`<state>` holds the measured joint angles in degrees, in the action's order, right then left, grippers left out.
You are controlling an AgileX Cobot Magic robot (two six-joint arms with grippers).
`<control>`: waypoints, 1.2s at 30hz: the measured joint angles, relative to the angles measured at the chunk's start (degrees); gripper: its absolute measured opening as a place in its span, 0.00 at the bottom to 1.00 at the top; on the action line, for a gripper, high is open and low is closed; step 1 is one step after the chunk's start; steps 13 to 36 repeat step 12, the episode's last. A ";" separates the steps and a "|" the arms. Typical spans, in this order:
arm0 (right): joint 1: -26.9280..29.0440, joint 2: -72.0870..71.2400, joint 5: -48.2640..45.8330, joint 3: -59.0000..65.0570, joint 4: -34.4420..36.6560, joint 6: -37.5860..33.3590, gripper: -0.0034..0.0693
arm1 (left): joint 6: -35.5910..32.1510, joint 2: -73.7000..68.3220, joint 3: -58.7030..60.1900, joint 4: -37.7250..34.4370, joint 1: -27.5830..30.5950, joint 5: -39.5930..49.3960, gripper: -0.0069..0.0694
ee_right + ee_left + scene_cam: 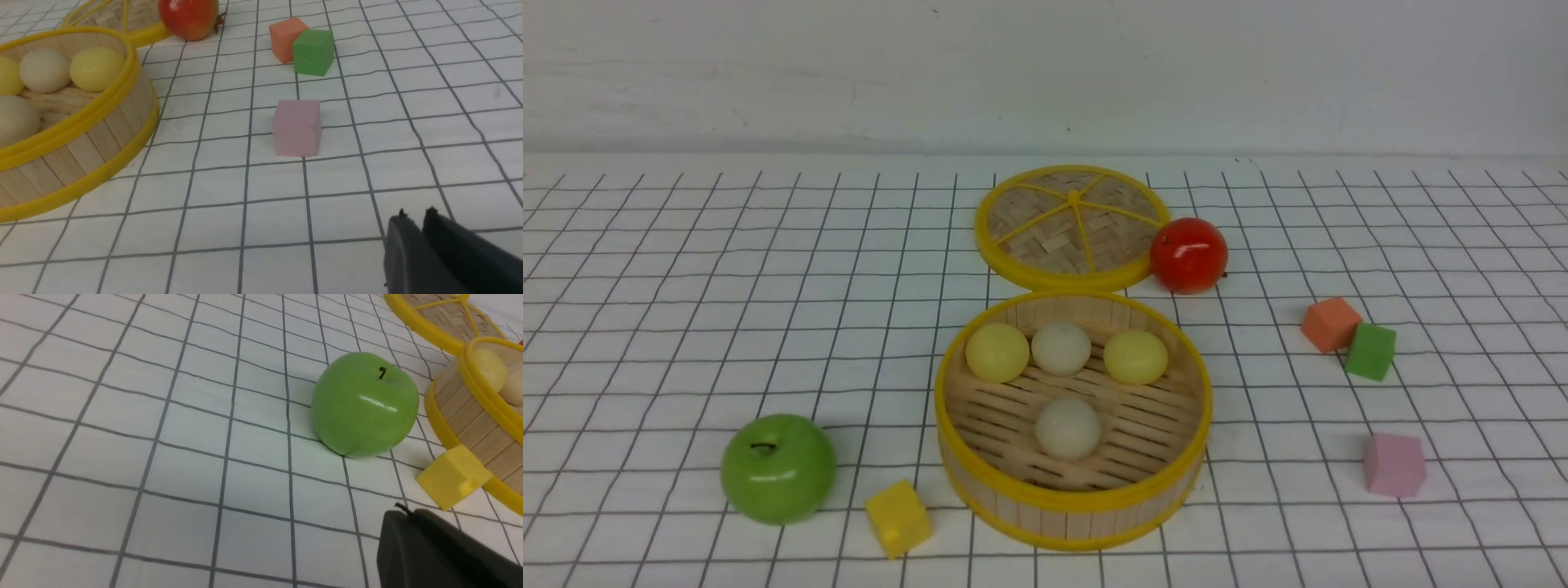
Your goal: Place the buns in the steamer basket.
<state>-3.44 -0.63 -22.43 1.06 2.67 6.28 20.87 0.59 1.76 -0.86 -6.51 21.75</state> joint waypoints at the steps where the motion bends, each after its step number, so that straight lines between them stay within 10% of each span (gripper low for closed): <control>1: 0.00 0.00 0.00 0.00 0.00 0.00 0.13 | 0.00 0.00 0.00 0.00 0.00 0.00 0.07; 36: 0.00 0.00 0.00 0.00 0.00 0.00 0.15 | 0.00 0.00 0.00 0.00 0.00 0.00 0.09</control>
